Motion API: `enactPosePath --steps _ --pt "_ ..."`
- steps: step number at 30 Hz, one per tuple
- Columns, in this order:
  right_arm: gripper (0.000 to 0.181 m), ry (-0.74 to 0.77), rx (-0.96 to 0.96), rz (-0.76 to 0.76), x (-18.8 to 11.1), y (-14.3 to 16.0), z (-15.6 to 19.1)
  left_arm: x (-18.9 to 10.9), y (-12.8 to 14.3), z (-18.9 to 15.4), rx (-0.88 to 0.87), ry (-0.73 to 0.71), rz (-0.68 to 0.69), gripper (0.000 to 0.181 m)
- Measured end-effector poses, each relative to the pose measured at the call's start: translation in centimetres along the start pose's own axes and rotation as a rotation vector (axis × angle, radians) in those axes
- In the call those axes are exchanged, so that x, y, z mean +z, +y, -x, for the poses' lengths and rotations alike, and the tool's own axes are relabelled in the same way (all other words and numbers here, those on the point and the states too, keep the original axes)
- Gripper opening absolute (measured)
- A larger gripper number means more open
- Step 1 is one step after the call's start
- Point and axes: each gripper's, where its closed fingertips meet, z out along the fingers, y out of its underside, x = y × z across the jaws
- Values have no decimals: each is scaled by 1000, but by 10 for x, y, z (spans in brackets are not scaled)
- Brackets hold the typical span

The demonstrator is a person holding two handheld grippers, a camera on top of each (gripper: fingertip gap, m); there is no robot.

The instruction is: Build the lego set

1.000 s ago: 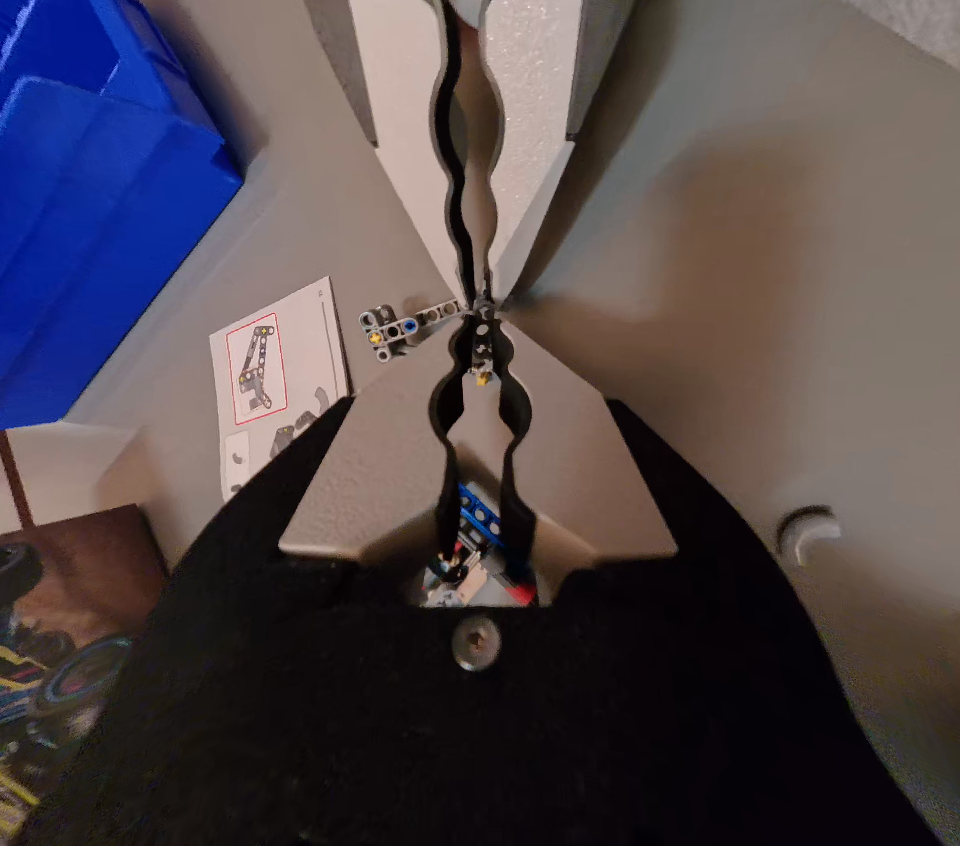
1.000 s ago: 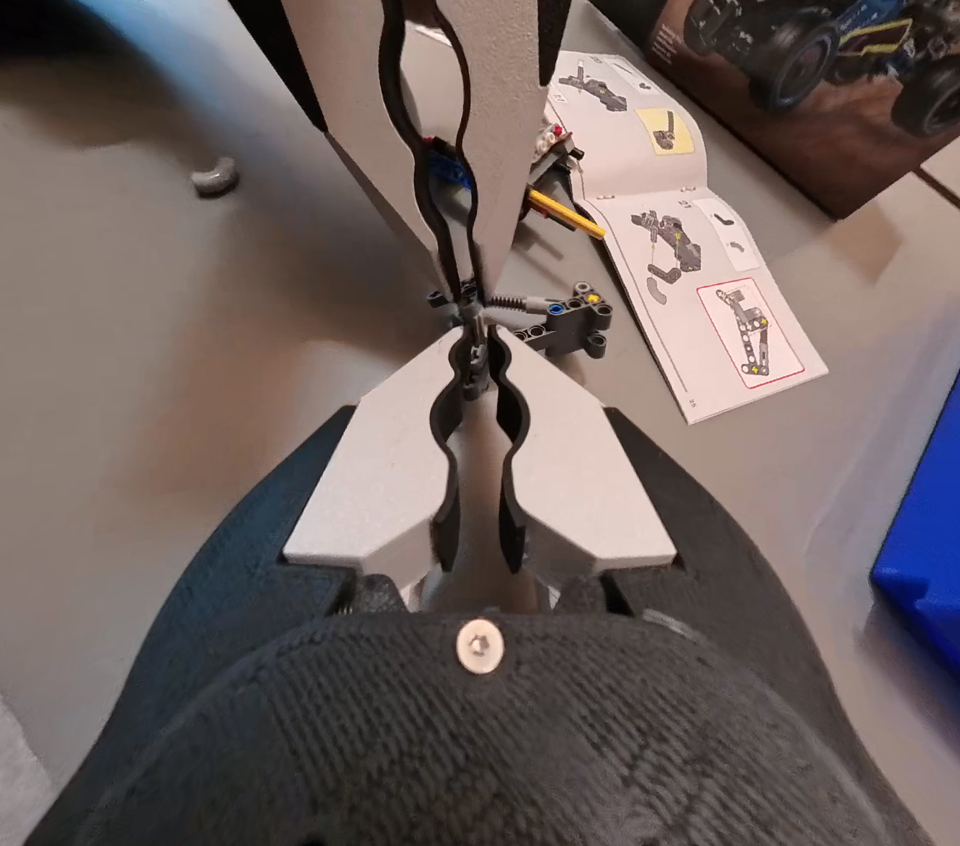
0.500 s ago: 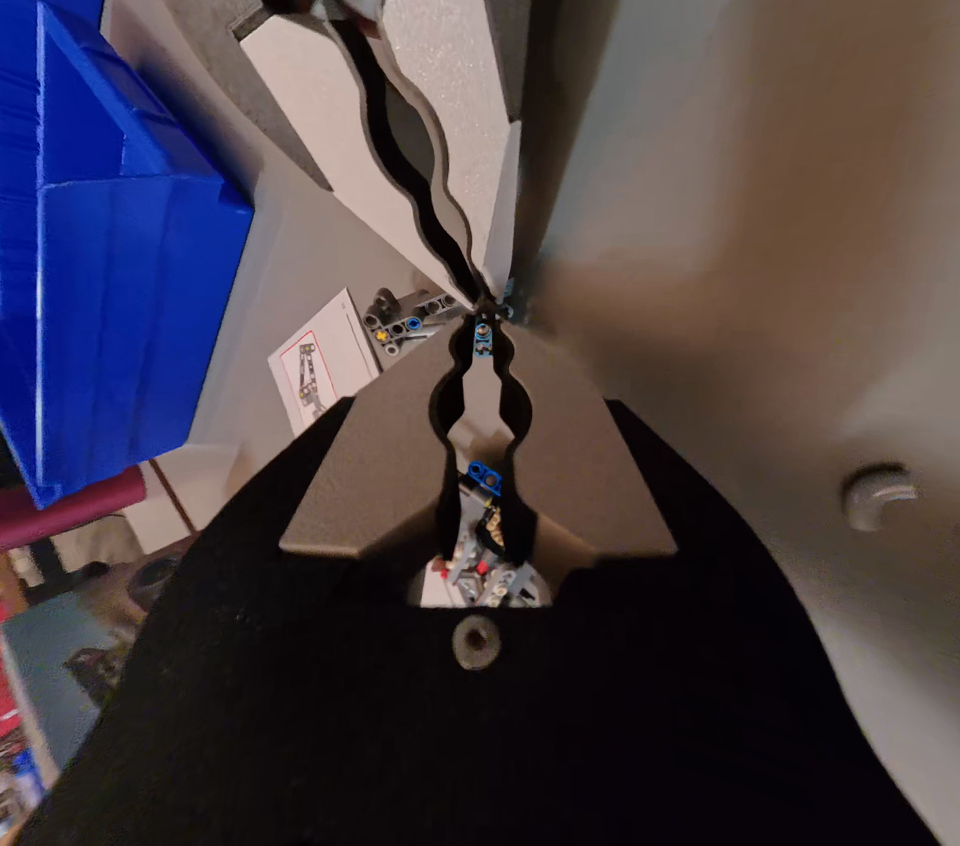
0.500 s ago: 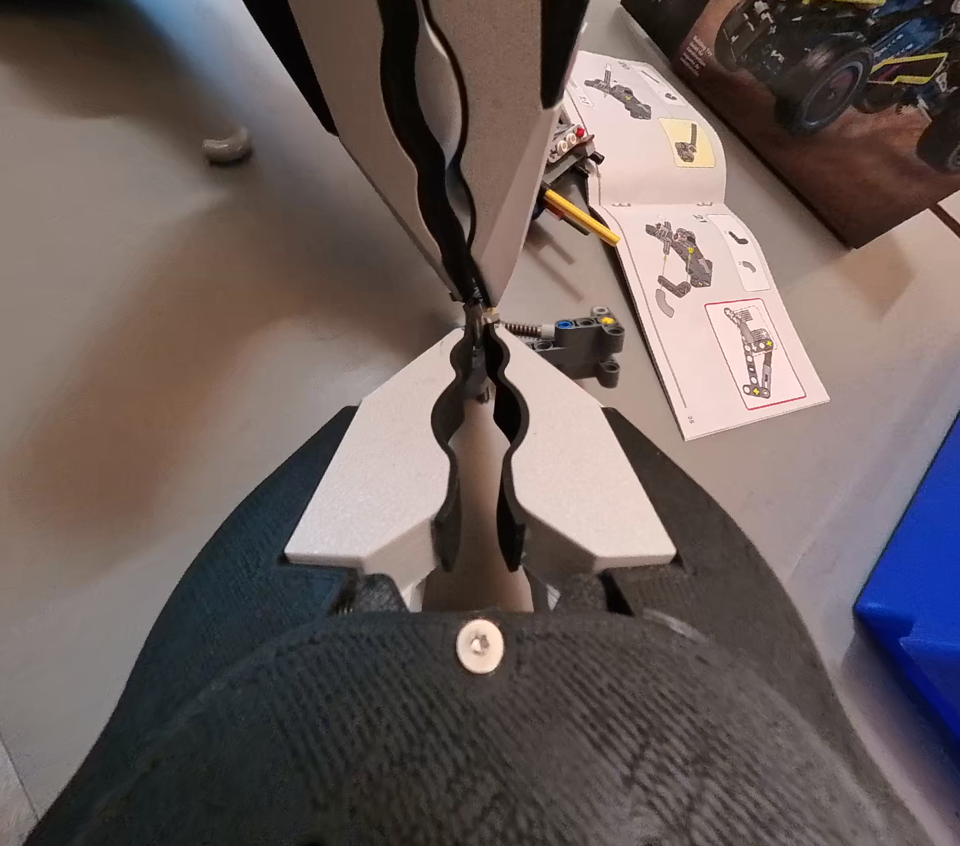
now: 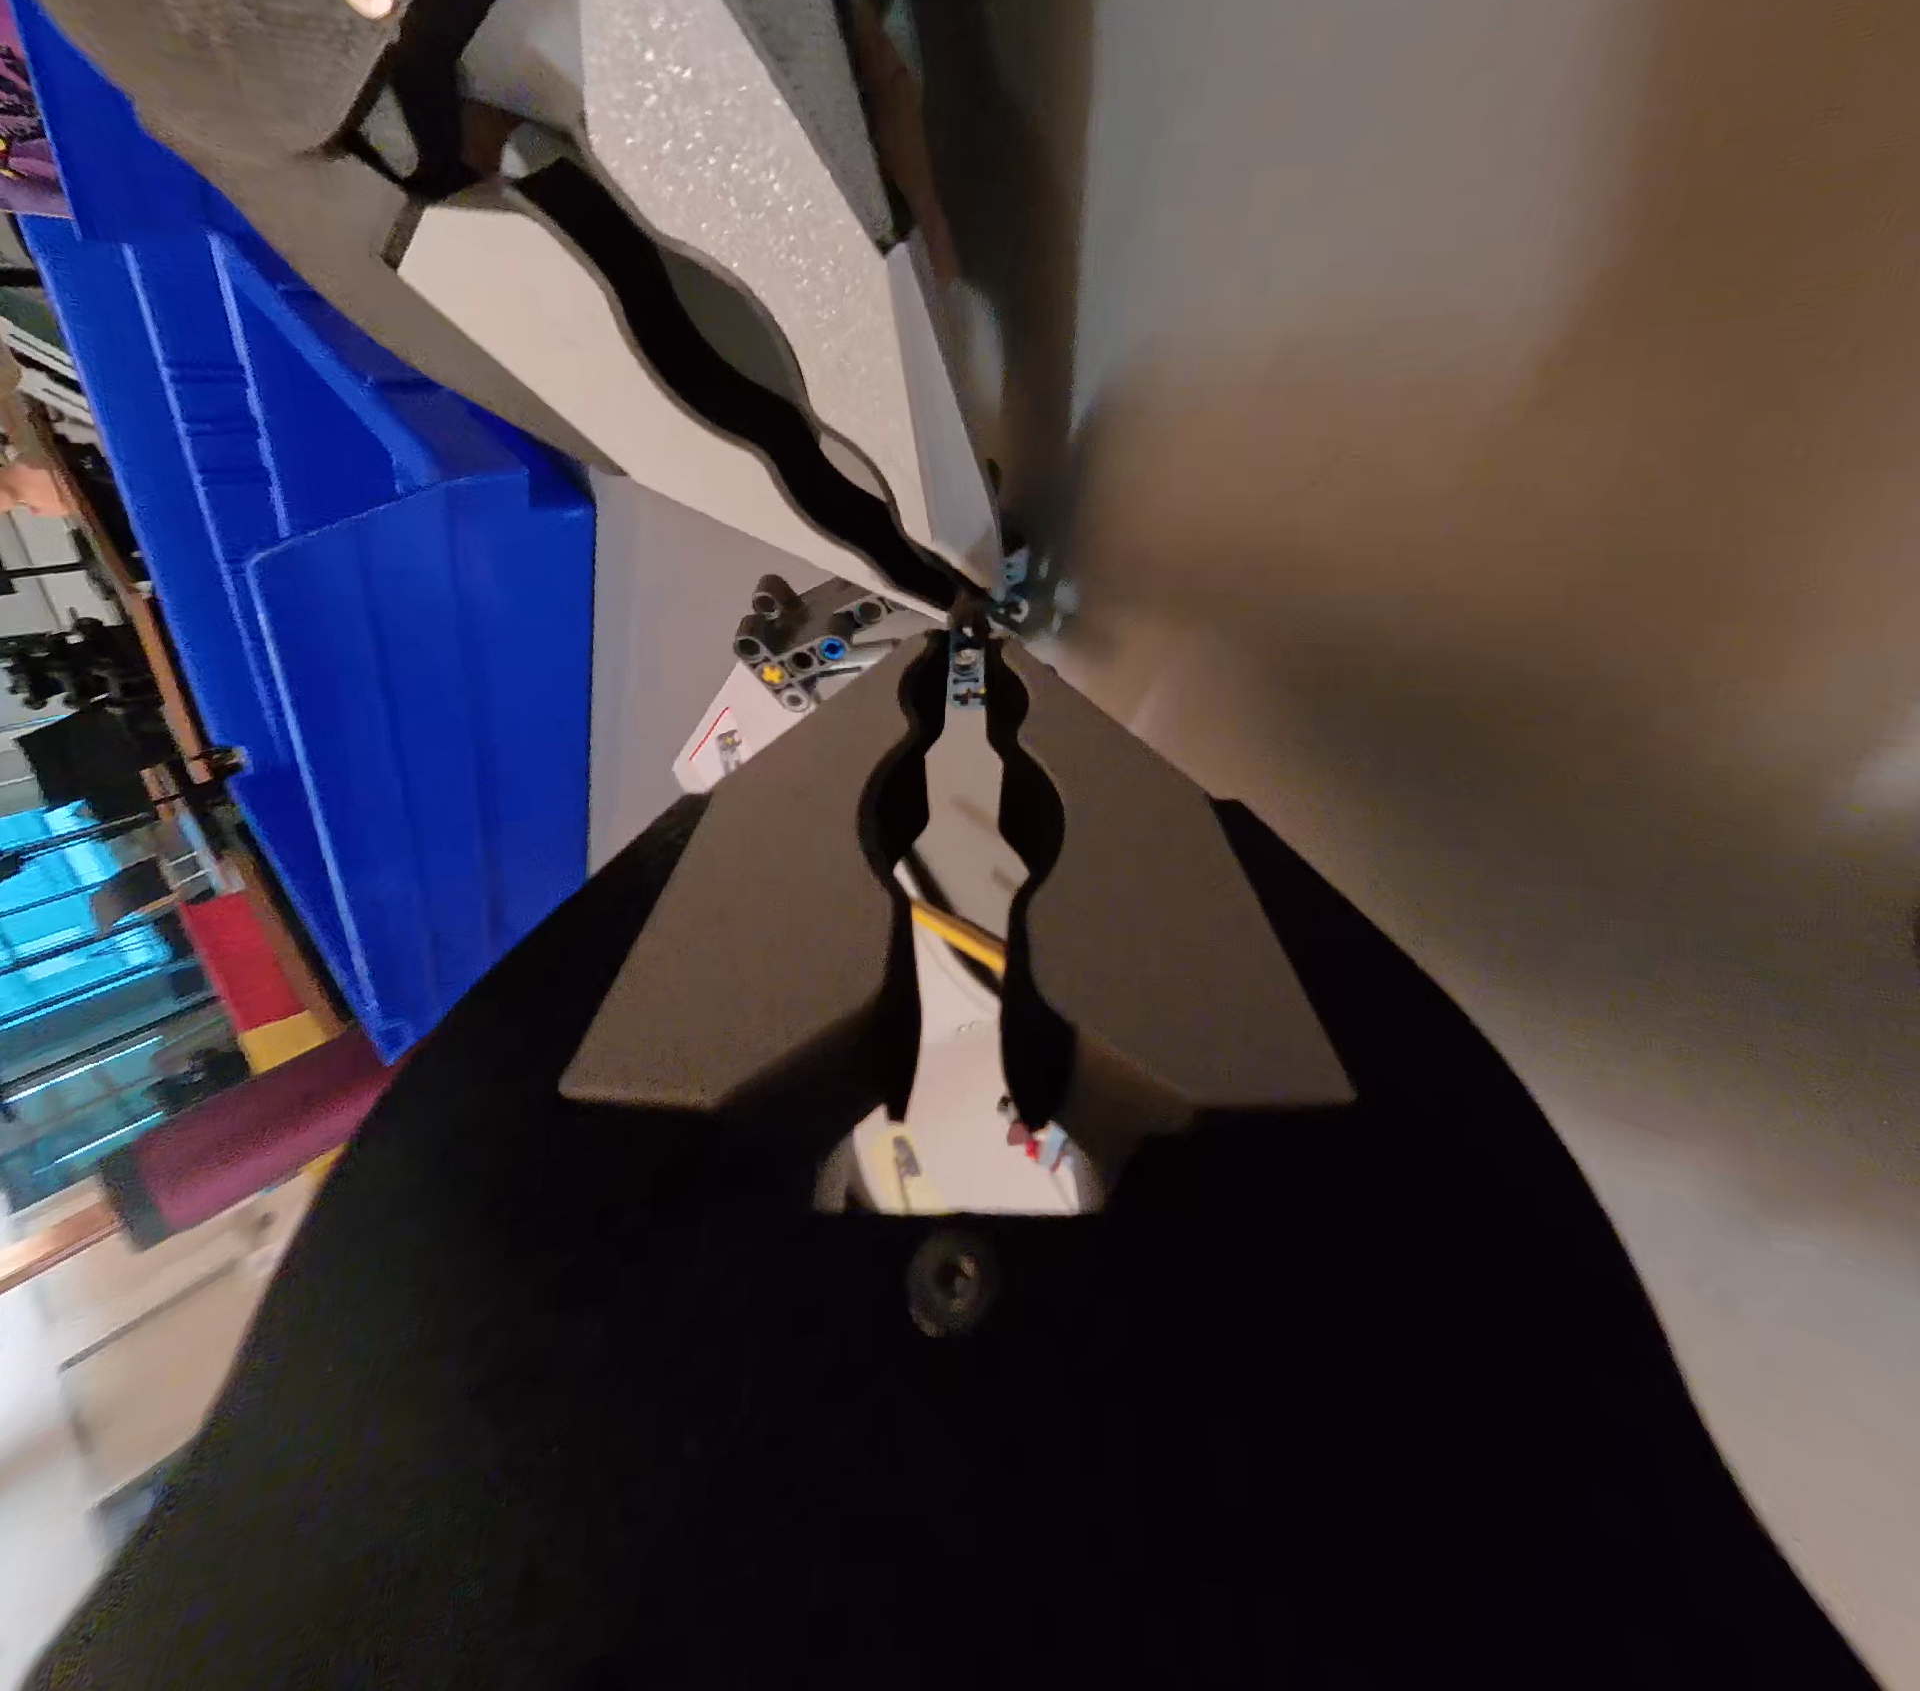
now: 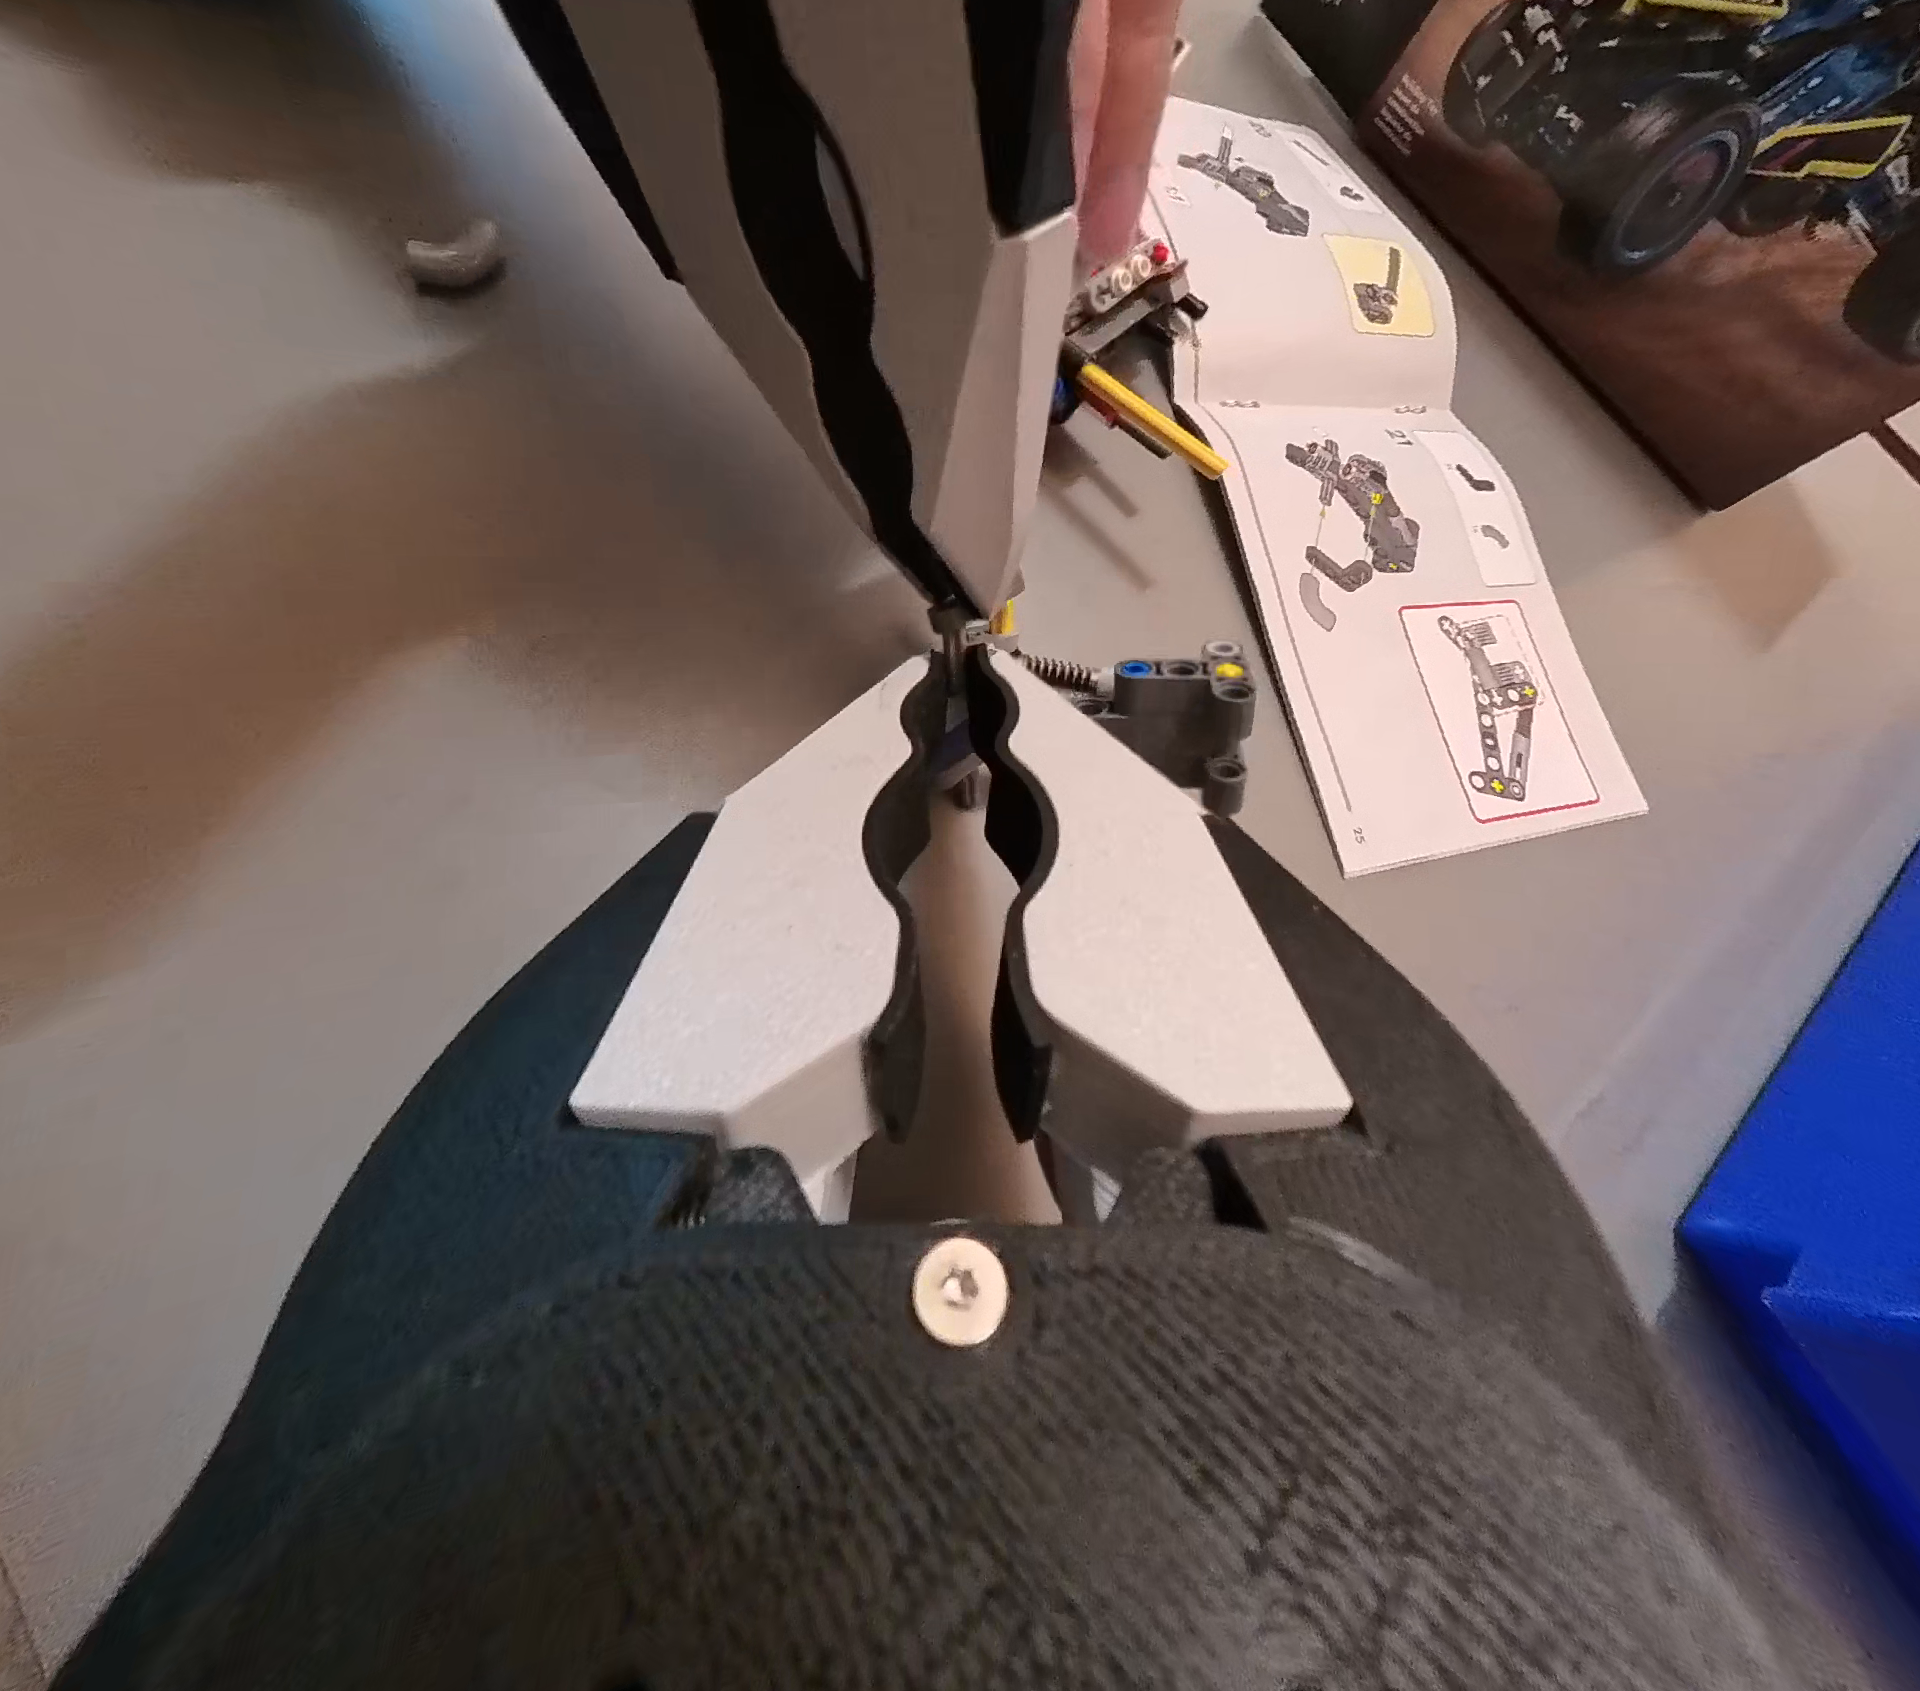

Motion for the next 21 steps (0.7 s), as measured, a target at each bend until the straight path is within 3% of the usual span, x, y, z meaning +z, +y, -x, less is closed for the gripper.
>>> enactPosePath --steps 6,13,18,21 --pt "2 7 -8 16 1 2 0 3 1 -1 129 -12 121 3" --pt "2 10 1 15 2 1 0 4 1 -2 -91 36 -75 3" --pt "2 -1 17 18 2 2 0 4 1 -2 63 11 80 3" --pt "2 1 16 14 0 2 -1 5 0 -1 -4 8 41 4"
